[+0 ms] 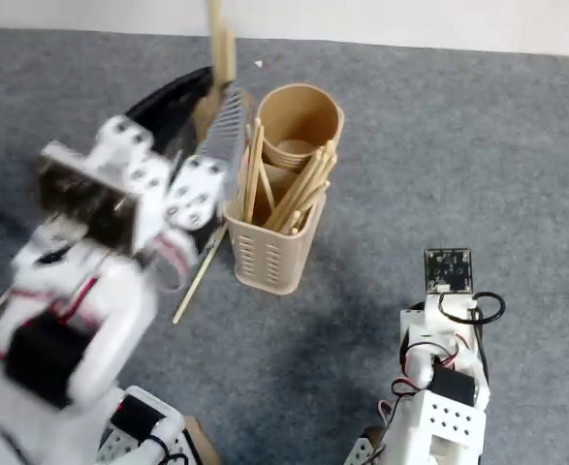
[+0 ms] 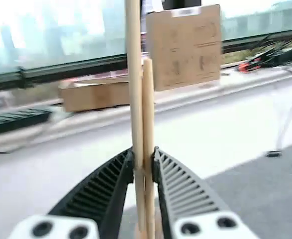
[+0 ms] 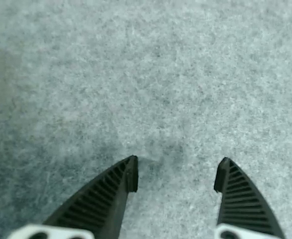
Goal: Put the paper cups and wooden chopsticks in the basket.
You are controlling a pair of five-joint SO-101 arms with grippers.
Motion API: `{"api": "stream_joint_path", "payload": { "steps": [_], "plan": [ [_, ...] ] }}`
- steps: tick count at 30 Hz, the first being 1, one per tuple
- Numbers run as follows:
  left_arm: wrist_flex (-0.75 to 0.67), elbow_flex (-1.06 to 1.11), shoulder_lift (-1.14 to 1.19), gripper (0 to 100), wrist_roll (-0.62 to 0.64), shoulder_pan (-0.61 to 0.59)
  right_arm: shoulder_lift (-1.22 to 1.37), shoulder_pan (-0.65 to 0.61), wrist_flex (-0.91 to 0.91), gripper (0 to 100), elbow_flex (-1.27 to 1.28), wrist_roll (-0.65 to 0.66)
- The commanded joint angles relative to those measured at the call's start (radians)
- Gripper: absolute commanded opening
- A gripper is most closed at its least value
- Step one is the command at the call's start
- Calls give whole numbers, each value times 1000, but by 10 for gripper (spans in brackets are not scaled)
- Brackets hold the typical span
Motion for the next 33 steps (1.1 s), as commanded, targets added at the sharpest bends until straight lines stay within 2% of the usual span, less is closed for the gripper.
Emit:
{"api": "stream_joint_path", "payload": {
  "steps": [1, 4, 15, 17, 22, 31, 33],
  "plan": [
    [-48, -8, 81, 5, 71, 12, -13, -10, -18, 260, 31, 9],
    [-46, 18, 148, 5, 114, 10, -13, -10, -18, 260, 31, 9],
    [-48, 268, 176, 8, 110, -27, -13, -10, -18, 260, 31, 9],
    [-48, 277, 170, 17, 112, -47, -13, -10, -18, 260, 31, 9],
    [-43, 280, 76, 133, 114, -67, -13, -10, -18, 260, 31, 9],
    [-11, 278, -39, 136, 110, -70, -13, -10, -18, 260, 31, 8],
    [0, 268, -50, 133, 110, -127, -13, -10, -18, 260, 31, 8]
  ]
}}
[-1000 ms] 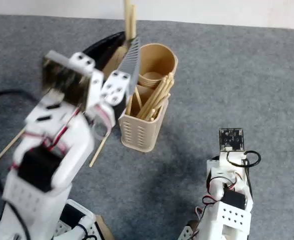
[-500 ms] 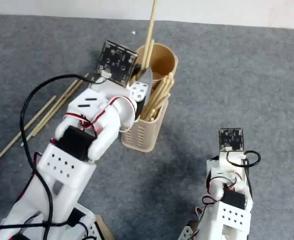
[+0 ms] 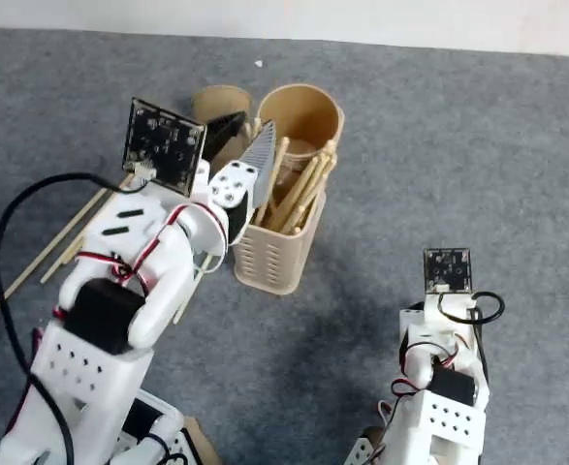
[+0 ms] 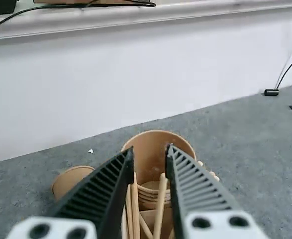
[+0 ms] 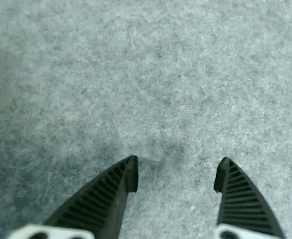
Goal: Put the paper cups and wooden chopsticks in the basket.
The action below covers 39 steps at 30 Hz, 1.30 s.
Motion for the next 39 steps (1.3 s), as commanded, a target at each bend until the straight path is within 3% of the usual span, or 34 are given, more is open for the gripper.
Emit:
{"api": "stream_joint_path", "payload": {
  "steps": [1, 5, 10, 15, 22, 26, 30, 39],
  "plan": [
    [12, -31, -38, 133, 5, -124, -13, -5, -18, 260, 31, 8],
    [26, -10, -42, 136, 6, -397, -13, -5, -18, 260, 31, 8],
    [69, 116, 33, 137, -6, -582, -13, -5, -18, 260, 31, 9],
    [69, 151, 266, 137, -215, -664, -13, -4, -18, 260, 31, 9],
    [135, -156, 720, 146, -397, -885, -13, -5, -18, 260, 31, 11],
    [350, -412, 955, 215, -621, -921, -13, -5, -18, 260, 31, 11],
    [549, -638, 1164, 217, -838, -923, -13, -5, -18, 260, 31, 11],
    [663, -947, 1501, 217, -916, -944, -13, -7, -18, 260, 31, 9]
  ]
}}
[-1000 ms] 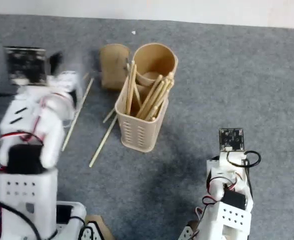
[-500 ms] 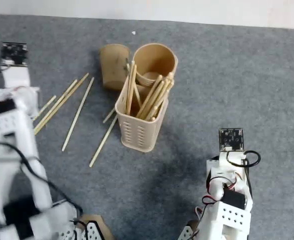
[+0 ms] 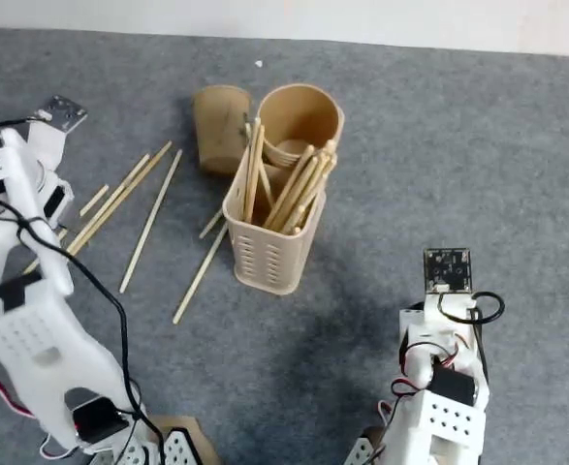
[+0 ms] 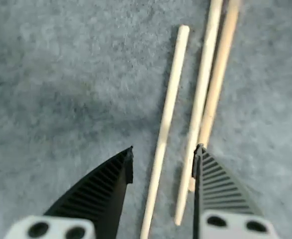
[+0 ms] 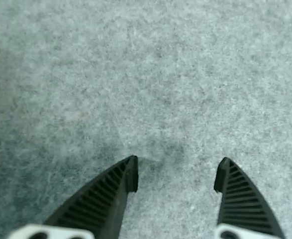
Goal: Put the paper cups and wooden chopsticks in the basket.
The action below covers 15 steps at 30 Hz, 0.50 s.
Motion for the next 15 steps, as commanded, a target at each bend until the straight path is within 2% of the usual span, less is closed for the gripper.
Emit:
{"api": "stream_joint_path", "payload": {
  "steps": [1, 6, 15],
  "plan": [
    [64, -110, 59, 217, -15, -13, -13, -7, -18, 260, 31, 9],
    [190, -148, 84, 216, -15, 42, -13, -7, -18, 260, 31, 9],
    [170, -150, 127, 197, -11, 96, -13, -7, -18, 260, 31, 9]
  ]
}}
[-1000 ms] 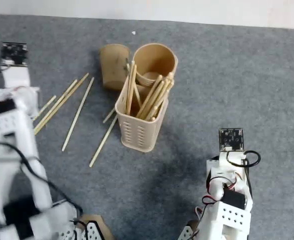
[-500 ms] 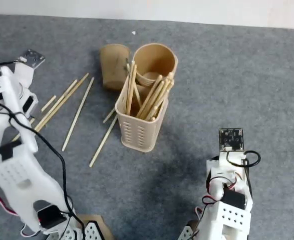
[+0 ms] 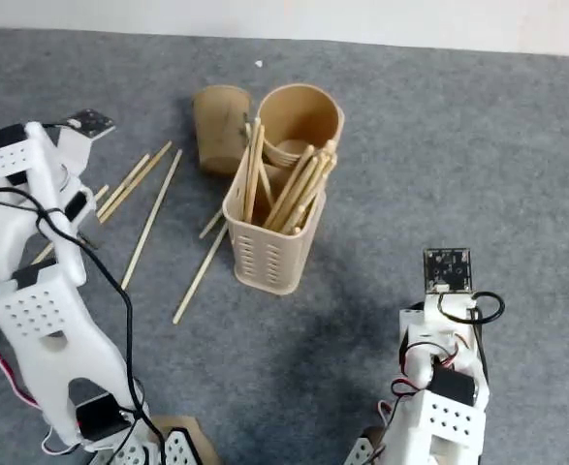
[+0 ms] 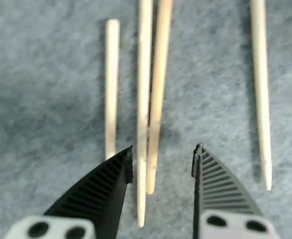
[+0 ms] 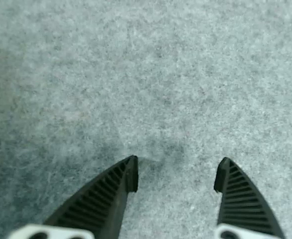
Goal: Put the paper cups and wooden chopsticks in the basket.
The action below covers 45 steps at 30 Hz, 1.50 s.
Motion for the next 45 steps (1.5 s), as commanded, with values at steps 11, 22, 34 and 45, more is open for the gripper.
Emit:
{"api": "stream_joint_path", "payload": {
  "steps": [11, 22, 34, 45],
  "plan": [
    [-69, -163, 185, 101, -8, 13, -13, -7, -18, 260, 31, 9],
    [175, -394, 200, 4, -9, 39, -13, -7, -18, 260, 31, 9],
    [252, -498, -116, 4, 192, 143, -13, -7, -18, 260, 31, 9],
    [101, 108, -984, 4, 559, 521, -13, -7, -18, 260, 31, 9]
  ]
}}
